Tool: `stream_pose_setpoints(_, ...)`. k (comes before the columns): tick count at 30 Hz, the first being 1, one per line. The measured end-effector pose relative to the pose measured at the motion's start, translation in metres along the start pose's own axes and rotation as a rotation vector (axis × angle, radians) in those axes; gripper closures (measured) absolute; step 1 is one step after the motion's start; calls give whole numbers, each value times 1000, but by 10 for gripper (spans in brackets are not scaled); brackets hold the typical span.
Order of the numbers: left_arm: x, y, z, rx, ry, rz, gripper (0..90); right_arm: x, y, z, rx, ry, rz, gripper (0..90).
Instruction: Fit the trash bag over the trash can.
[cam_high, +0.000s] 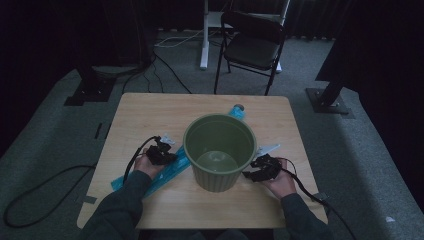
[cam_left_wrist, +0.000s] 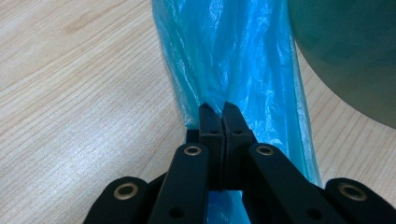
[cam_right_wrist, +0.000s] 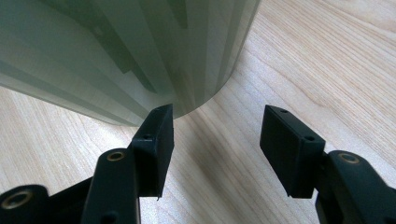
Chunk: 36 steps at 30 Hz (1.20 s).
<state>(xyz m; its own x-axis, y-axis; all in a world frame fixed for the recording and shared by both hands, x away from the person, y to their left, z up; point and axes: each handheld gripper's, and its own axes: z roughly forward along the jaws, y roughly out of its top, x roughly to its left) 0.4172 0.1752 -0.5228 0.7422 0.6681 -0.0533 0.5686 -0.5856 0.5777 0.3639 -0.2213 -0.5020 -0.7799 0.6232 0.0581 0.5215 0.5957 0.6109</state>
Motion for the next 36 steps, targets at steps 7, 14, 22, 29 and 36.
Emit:
stream_pose_setpoints(7, 3, 2, -10, -29, -2, -3, 892, 0, 0, -3, -15, -5, 6, 469)
stream_pose_setpoints(14, 6, 3, -22, -73, -7, -10, 892, -2, 1, -6, -34, -13, 16, 548)
stream_pose_setpoints(22, 2, 8, -37, -137, -14, -14, 891, -1, 6, -10, -88, -50, 5, 616)
stream_pose_setpoints(29, -2, 15, -52, -200, -28, -12, 891, -4, 9, -11, -130, -53, 54, 654)
stream_pose_setpoints(36, -2, 19, -61, -224, -23, -10, 892, -4, 8, -11, -131, -46, 58, 656)
